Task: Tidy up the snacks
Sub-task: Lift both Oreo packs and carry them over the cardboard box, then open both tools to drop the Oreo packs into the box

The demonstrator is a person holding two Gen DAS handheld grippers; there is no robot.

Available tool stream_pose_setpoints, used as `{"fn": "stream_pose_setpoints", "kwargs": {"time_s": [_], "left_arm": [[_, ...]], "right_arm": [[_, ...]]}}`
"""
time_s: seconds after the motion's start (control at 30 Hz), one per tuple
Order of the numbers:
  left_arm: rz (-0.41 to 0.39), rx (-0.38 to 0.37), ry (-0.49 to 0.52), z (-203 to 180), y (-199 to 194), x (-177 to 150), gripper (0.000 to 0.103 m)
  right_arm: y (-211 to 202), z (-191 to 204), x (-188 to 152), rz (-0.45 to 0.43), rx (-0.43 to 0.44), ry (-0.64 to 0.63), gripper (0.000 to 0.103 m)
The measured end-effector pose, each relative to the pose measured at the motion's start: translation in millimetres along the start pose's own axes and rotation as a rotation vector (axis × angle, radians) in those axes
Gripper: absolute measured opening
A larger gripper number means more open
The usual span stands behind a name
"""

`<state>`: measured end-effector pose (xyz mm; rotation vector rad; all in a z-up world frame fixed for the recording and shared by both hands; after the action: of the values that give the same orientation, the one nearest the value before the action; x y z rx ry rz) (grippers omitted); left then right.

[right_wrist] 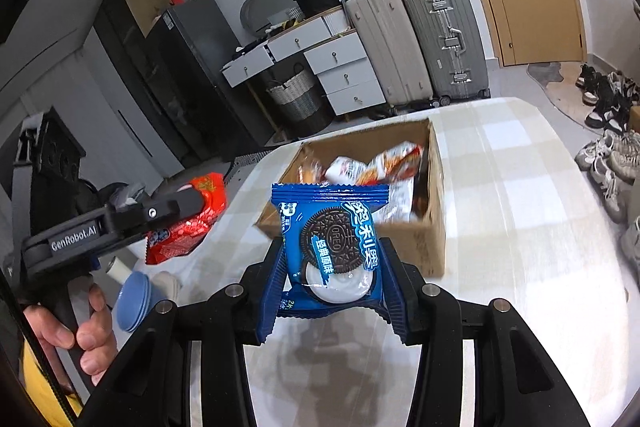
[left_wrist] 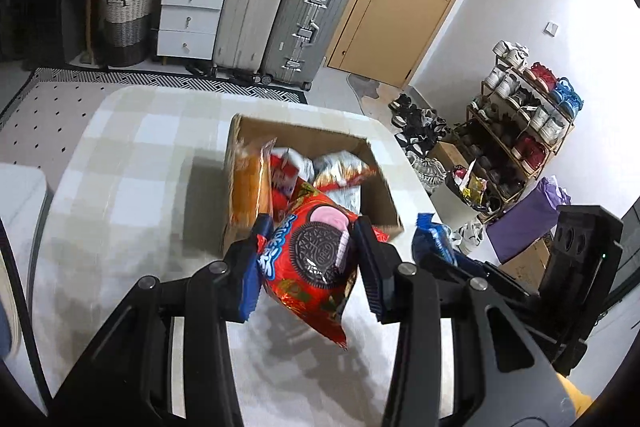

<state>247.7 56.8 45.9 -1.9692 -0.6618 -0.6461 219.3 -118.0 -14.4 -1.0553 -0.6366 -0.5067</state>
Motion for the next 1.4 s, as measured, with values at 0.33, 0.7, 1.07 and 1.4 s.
{"fn": "stream_pose_setpoints", "kwargs": {"time_s": [0.33,0.7,1.07,1.4], "left_arm": [[0.032,0.034,0.045,4.2,78.1,80.0,0.039],[0.13,0.059,0.052,26.8,177.8,113.9,0.039],[0.186,0.088,0.084,34.2,230.5,86.1,0.039],[0.19,0.092,0.091,38.5,233.3,72.9,0.039]], "right_arm": [[46.8,-5.8,64.9,-0.03,-0.033,-0.028,0.045],[110.3,-20.2,76.0,0.075,-0.078,-0.087,0.045],[135.2,-22.7,58.6,0.13,-0.092,-0.16,0.045],[140.7,-22.4,59.3,0.134,-0.086,-0.171,0.045]]}}
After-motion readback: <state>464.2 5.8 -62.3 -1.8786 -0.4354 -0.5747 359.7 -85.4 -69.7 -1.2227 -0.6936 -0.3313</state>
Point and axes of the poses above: each gripper's, at about its wrist camera, not at the fingertips, and y roughly the way its jaws point, z to its left, x to its top, the point moved 2 cm from there along y, roughly the way its jaws point, and after that the axes turned 7 degrees about -x, right-handed, at the moved point
